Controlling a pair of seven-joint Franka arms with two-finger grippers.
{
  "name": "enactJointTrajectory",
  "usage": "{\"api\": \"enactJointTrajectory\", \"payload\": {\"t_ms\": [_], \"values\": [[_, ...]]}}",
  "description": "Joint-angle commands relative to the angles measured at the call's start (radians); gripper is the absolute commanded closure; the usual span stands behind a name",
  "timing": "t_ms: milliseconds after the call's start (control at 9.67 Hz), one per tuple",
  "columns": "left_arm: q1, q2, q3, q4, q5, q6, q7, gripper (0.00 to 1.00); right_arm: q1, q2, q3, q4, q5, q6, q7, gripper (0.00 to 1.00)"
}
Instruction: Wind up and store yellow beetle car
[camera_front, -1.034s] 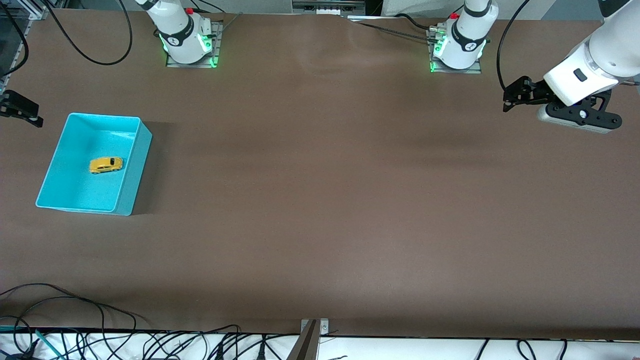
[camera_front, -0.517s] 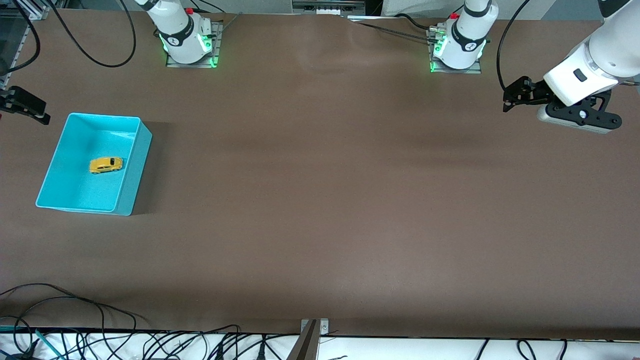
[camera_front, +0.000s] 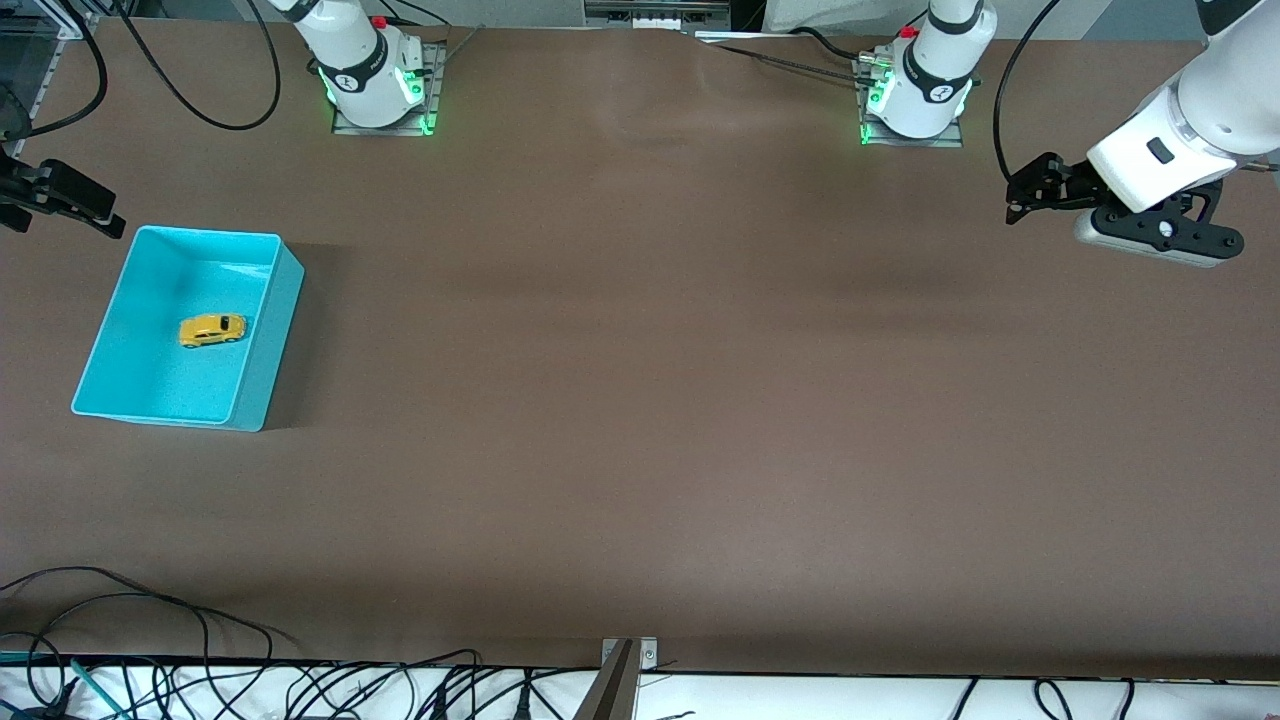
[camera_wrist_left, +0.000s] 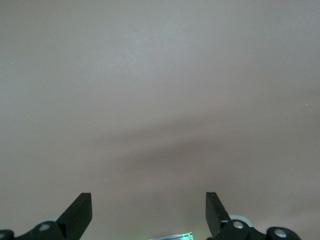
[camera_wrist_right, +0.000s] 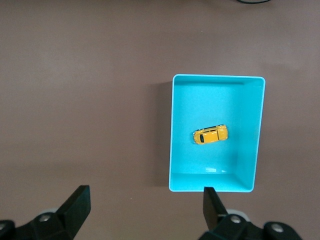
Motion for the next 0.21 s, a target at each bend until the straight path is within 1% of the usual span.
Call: {"api": "enactJointTrajectory", "payload": {"t_ms": [0, 103], "values": [[0.001, 0.018, -0.001, 0.037, -0.02, -0.024, -0.011, 0.0, 0.019, -0.002, -0.016, 0.004, 0.02, -0.016, 0.019, 0.0], [0.001, 0.018, -0.003, 0.037, -0.019, -0.024, -0.011, 0.0, 0.023, -0.002, -0.016, 0.004, 0.02, -0.016, 0.041, 0.0]]}}
